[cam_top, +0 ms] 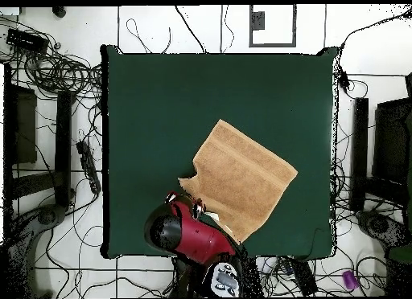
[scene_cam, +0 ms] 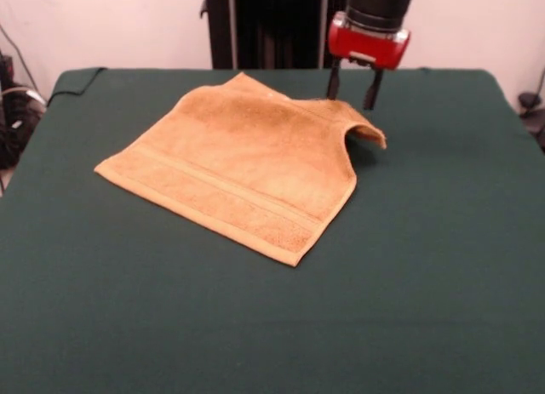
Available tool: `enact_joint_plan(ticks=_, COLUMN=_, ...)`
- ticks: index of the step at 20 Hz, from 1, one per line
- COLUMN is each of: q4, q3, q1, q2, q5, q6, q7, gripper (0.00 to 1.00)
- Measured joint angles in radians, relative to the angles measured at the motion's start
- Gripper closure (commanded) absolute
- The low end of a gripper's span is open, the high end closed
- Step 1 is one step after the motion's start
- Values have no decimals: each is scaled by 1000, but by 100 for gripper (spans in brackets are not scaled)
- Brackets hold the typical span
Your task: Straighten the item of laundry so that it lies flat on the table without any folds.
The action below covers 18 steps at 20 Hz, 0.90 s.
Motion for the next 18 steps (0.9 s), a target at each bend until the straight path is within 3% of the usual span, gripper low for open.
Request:
enact_joint_plan(ticks=2, q4=-52, q3=-79, q1=63, q2=17, q5=-68, q6=79, q7=0, gripper=0)
enact_joint_plan(ticks=7, q4=-120, q3=-156, q1=109, q2=-3, q5=-213, q6=267, q7=0, gripper=0)
enact_joint_plan(ticks=8, q4=-142, q3=-168, q1=103, q2=-26, q5=-273, q6=346, q7=0, gripper=0)
enact_joint_plan(ticks=14, q4=-194, q3=-176, q1=35, q2=-129, q5=-409, q6=532, q7=0, gripper=0)
enact_joint_plan(ticks=18, q4=-219, q3=-176, q1=-7, q2=-189, q5=-455, q6=581, q7=0, gripper=0)
